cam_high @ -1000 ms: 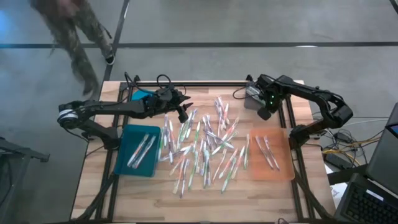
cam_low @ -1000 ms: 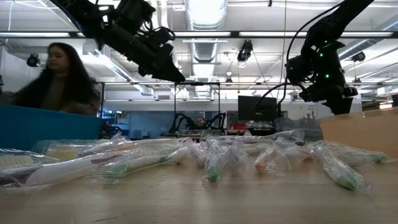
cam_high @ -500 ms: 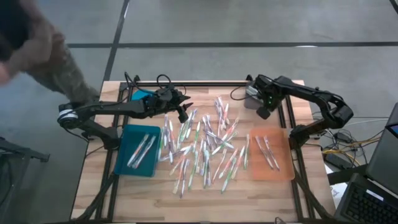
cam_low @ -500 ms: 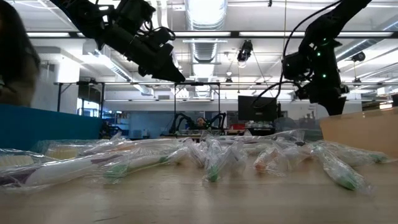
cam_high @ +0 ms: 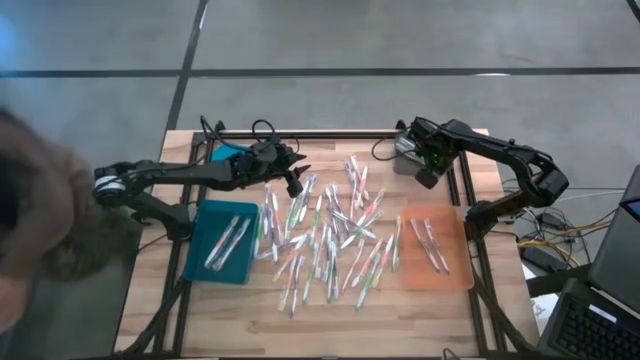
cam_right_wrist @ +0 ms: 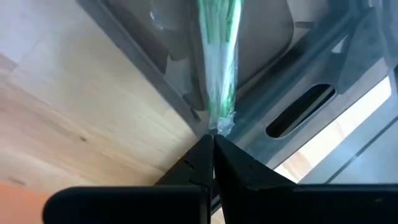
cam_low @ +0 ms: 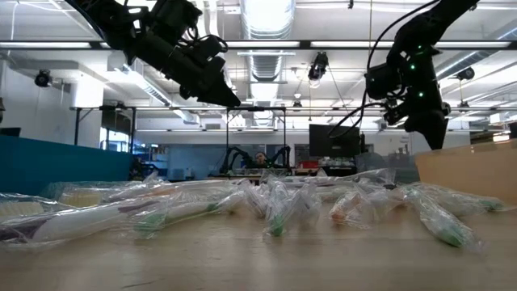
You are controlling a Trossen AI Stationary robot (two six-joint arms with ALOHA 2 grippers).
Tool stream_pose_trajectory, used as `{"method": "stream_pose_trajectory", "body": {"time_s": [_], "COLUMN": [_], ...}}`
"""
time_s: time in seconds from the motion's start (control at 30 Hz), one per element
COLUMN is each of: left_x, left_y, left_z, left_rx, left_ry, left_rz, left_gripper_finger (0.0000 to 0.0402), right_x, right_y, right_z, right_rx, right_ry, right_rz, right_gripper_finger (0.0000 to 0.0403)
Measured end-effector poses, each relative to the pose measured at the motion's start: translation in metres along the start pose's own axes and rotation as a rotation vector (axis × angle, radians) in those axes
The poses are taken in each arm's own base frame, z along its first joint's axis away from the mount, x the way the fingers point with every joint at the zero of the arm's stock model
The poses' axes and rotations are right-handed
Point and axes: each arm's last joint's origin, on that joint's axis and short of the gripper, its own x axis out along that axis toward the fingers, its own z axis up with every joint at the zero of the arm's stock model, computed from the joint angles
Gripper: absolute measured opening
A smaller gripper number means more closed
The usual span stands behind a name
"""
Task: Pick & Place Toothbrushes
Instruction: Adjust the black bin
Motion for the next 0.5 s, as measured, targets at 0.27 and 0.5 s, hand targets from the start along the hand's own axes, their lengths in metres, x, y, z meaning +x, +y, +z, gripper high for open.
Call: {"method": "stream_pose_trajectory", "body": {"time_s": [0.27, 0.5], "left_x": [0.0, 0.0], "left_y": [0.0, 0.0], "left_z": [0.0, 0.0], "left_rx": [0.0, 0.0], "left_ry": [0.0, 0.0], "left_rz": [0.0, 0.0], "left_gripper_finger": [0.0149, 0.0149], "right_x": [0.003, 0.024], "right_y": [0.005, 0.016], "right_z": [0.001, -0.001], "right_rx": [0.101, 0.079], "right_ry": [0.022, 0.221], "right_rz": [-0.115, -0.196], "right_gripper_finger": [0.0008, 0.0008]}}
